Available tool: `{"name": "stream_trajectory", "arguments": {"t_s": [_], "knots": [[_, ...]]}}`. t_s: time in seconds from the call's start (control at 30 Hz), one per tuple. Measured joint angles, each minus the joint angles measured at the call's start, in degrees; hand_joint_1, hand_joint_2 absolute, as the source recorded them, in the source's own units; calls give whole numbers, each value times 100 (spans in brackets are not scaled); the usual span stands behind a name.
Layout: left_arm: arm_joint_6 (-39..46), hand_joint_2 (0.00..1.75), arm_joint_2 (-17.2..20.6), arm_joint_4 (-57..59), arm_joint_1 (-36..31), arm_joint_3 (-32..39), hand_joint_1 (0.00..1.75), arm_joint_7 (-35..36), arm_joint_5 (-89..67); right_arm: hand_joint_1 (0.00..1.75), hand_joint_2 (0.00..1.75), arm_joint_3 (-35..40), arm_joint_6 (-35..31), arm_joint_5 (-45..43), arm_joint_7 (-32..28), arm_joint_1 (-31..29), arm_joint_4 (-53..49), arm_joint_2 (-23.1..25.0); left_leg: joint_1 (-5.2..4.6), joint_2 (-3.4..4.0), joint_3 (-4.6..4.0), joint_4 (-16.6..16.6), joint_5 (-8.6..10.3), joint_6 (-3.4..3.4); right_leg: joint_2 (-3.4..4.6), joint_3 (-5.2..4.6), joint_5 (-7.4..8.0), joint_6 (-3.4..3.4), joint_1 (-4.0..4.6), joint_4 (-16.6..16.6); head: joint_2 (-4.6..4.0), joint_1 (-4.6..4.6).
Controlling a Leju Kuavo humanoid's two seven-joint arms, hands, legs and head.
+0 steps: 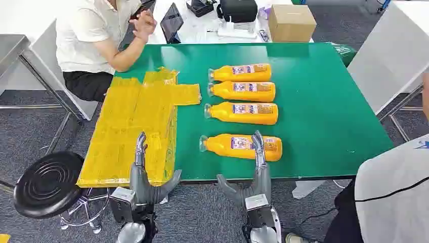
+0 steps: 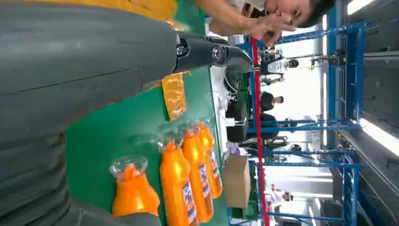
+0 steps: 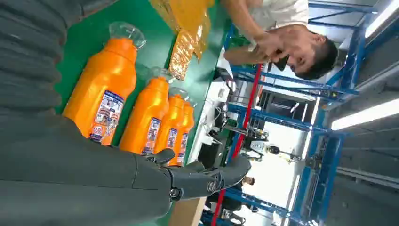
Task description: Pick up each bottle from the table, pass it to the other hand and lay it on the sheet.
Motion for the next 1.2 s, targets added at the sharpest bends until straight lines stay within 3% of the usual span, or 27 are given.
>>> {"name": "stream_trajectory", "arguments": {"t_s": [0.53, 0.77, 0.93, 1.07, 1.2], "knots": [[-549, 175, -28, -11, 80, 9, 0, 37, 341, 0, 175, -17, -125, 31, 0, 92, -42, -18, 0, 0, 0, 0, 0, 0, 0, -1, 0, 0, 0, 0, 0, 0], [-829, 175, -18, -70, 96, -2, 0, 242, 409, 0, 175, -137, -1147, 1508, 345, 95, -39, -299, -1, 0, 0, 0, 0, 0, 0, 0, 0, 0, -1, 0, 0, 0], [-829, 175, -4, -70, 96, -6, 0, 282, 385, 0, 175, -286, -1209, 1685, 402, 95, -39, -452, -2, 0, 0, 1, -1, 1, 0, 0, 0, 0, -2, -1, 0, 0], [-796, 175, -2, -70, 87, -63, 0, 461, 455, 0, 175, -599, -1215, 2709, 490, 89, -9, -474, -1, 0, 0, 1, -1, 0, 0, -2, 0, 0, -1, -1, 0, 0], [-931, 175, 22, -72, 59, -234, 0, 658, 623, 0, 175, -1103, -1215, 3055, 503, -110, 393, -568, -2, 0, -2, 1, 0, 1, 0, 1, 0, 0, -2, -1, 0, 0]]}}
